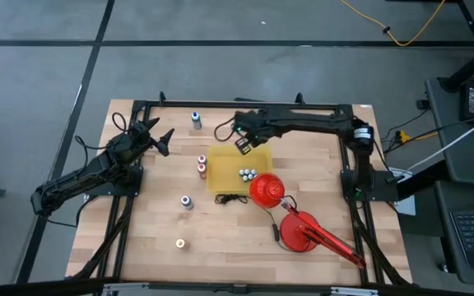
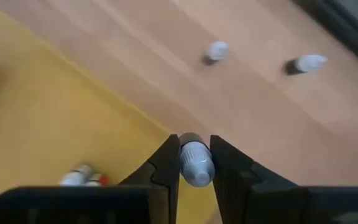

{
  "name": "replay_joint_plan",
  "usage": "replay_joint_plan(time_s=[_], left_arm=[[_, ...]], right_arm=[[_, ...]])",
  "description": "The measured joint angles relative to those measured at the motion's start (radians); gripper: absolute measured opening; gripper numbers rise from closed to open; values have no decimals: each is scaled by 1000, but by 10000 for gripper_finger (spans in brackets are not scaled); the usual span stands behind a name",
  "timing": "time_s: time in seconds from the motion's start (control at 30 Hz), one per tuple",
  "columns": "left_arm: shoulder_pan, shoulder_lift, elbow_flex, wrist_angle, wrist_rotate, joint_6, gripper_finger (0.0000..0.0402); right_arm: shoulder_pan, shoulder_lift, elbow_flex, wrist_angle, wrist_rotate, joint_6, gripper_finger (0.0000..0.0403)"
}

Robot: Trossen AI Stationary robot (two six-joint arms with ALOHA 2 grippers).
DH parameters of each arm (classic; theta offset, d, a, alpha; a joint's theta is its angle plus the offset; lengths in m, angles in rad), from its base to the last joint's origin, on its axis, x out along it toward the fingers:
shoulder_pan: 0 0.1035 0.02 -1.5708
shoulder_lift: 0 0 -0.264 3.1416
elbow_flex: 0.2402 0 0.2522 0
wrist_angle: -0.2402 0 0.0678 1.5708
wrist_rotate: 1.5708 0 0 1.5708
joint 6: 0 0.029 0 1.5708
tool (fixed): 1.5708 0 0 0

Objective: Pick & Place food coloring
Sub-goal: Put the right small red food coloring bottle into the yellow container

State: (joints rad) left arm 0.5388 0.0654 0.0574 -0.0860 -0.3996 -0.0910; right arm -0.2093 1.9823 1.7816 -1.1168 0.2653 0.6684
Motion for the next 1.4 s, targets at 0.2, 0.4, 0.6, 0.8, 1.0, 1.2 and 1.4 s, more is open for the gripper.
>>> replay_joint_plan(time_s=[0.2,0.4,0.6,0.8,1.0,1.2,1.4], left_arm=[[0,0,0,0,0,0,364],[0,0,0,0,0,0,365],[0,0,0,0,0,0,363],[0,0,0,0,0,0,365],[0,0,0,0,0,0,363],[0,0,0,2,0,0,365],[0,5,0,5,0,0,364]], right_arm=[[76,80,77,-2,-12,104,75],[130,149,102,4,-20,194,75],[136,184,78,35,-23,218,76],[136,174,-32,115,-24,257,76],[132,147,-111,142,-23,269,77],[128,116,-191,207,-23,278,77],[126,90,-268,244,-31,283,78]])
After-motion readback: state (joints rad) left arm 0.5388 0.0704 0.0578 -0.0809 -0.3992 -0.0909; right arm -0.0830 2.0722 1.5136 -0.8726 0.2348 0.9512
